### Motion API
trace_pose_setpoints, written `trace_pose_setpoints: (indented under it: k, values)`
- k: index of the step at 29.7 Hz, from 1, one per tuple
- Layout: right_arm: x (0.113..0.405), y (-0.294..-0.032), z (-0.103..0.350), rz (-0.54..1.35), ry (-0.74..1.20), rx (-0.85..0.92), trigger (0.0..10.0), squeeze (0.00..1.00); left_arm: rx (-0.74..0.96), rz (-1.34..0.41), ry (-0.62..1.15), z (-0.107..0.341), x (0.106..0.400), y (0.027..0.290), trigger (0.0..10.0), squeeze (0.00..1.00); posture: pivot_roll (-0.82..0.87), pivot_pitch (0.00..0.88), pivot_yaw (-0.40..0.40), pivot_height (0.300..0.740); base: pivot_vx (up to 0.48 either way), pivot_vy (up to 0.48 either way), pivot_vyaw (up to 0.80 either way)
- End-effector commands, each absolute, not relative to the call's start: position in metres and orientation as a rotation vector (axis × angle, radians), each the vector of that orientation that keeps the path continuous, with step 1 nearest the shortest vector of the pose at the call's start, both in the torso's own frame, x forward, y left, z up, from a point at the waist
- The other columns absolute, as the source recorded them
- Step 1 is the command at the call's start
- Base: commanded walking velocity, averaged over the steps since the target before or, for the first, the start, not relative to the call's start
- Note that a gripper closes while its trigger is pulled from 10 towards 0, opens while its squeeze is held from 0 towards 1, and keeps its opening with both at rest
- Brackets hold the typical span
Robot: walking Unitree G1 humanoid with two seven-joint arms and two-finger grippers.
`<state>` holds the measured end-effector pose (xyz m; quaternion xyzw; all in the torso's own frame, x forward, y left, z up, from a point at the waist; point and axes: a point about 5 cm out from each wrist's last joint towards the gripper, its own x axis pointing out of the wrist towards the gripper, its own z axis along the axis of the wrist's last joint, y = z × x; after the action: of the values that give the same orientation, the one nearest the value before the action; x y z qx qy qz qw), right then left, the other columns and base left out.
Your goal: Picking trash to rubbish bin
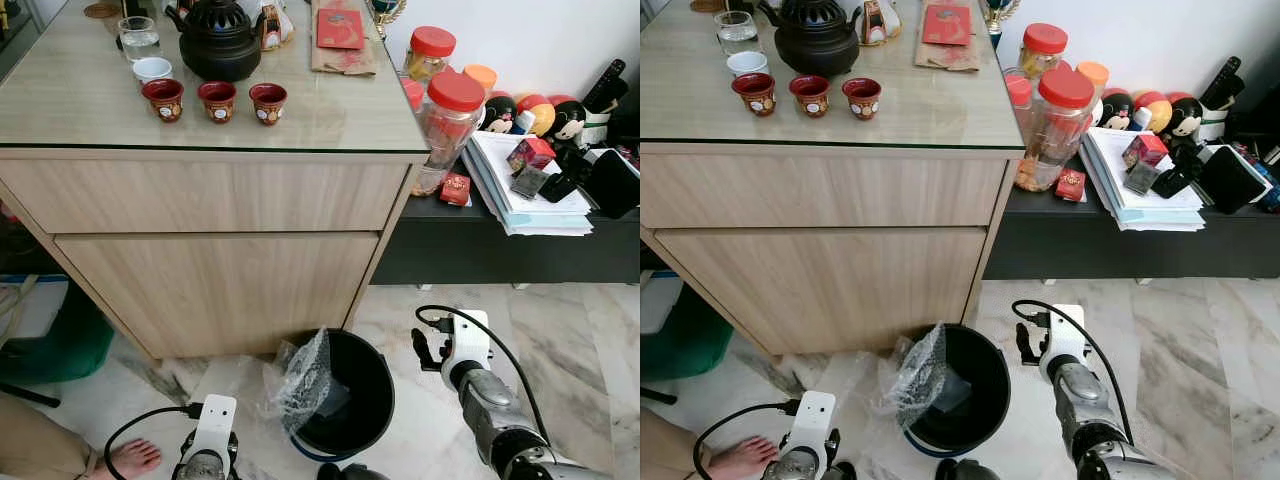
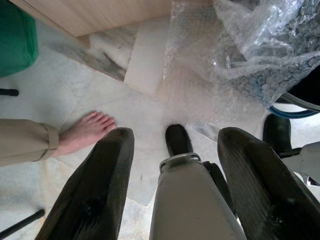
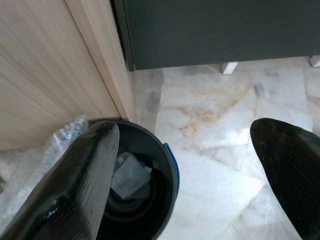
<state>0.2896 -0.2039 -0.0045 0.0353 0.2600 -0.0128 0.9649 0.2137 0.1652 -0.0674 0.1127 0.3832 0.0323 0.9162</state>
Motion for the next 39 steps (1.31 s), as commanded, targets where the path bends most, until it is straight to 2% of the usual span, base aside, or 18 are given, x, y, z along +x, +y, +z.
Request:
trace_pose_setpoints:
  k: [1, 5, 14, 23, 39]
  values:
    - [0.279, -0.213, -0.013, -0.067, 0.564, 0.086, 10.0, 0.00, 0.213, 0.073, 0.798, -0.070, 0.208, 0.164, 10.0, 0.00, 0.04, 0.182, -0.152, 0.740, 0.000, 0.000, 0.00]
    - [0.274, -0.214, -0.017, -0.072, 0.582, 0.089, 10.0, 0.00, 0.217, 0.079, 0.799, -0.070, 0.208, 0.165, 10.0, 0.00, 0.04, 0.181, -0.151, 0.740, 0.000, 0.000, 0.00]
    - [0.237, -0.225, -0.044, -0.116, 0.722, 0.076, 10.0, 0.00, 0.237, 0.092, 0.840, -0.077, 0.195, 0.170, 10.0, 0.00, 0.04, 0.177, -0.153, 0.740, 0.000, 0.000, 0.00]
    - [0.208, -0.225, -0.062, -0.127, 0.810, 0.088, 10.0, 0.00, 0.247, 0.104, 0.861, -0.081, 0.187, 0.173, 10.0, 0.00, 0.03, 0.177, -0.153, 0.740, 0.000, 0.000, 0.00]
    - [0.215, -0.222, -0.059, -0.121, 0.793, 0.092, 10.0, 0.00, 0.243, 0.106, 0.855, -0.080, 0.188, 0.172, 10.0, 0.00, 0.03, 0.169, -0.156, 0.740, 0.000, 0.000, 0.00]
